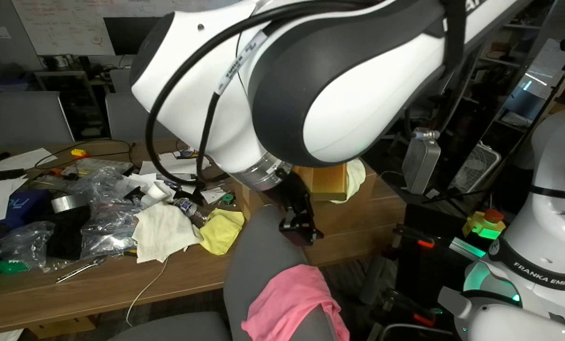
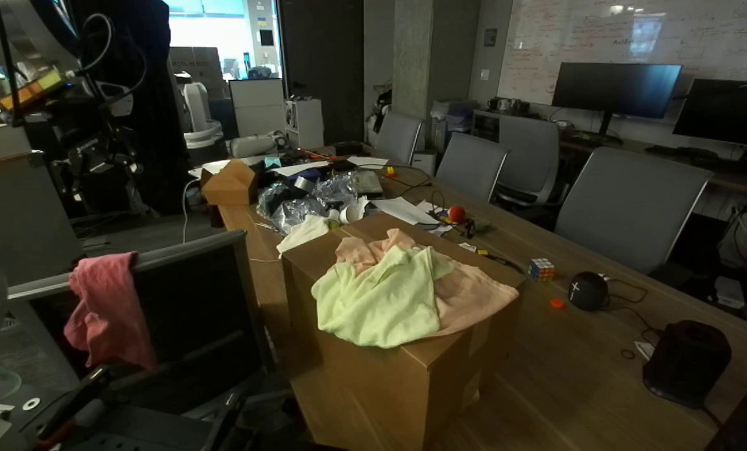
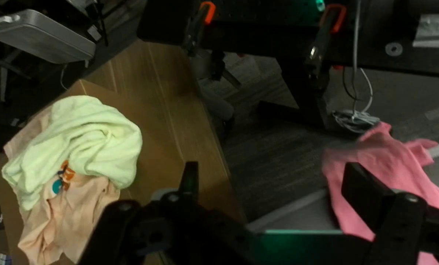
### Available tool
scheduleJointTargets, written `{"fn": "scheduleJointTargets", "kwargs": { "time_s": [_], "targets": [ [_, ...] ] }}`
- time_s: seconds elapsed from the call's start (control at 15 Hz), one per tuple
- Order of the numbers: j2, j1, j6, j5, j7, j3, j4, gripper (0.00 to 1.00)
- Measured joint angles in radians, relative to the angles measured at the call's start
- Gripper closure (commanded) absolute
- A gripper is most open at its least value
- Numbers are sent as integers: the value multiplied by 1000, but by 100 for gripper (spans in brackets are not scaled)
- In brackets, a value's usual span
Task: Put the towels on the table
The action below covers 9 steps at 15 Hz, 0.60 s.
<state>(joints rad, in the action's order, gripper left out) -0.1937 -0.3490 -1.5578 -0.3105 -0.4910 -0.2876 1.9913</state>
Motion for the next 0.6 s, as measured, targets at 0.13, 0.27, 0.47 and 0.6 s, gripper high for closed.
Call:
{"fn": "scheduleJointTargets", "kwargs": {
  "time_s": [0.13, 0.27, 0.47, 0.6],
  "targets": [
    [0, 0, -74, 23, -35, 1, -8, 0],
    [-1, 0, -121, 32, -66, 1, -14, 0],
    [-11, -3, -147, 50, -93, 1, -21, 0],
    [-23, -3, -153, 66, -96, 1, -21, 0]
  ]
}}
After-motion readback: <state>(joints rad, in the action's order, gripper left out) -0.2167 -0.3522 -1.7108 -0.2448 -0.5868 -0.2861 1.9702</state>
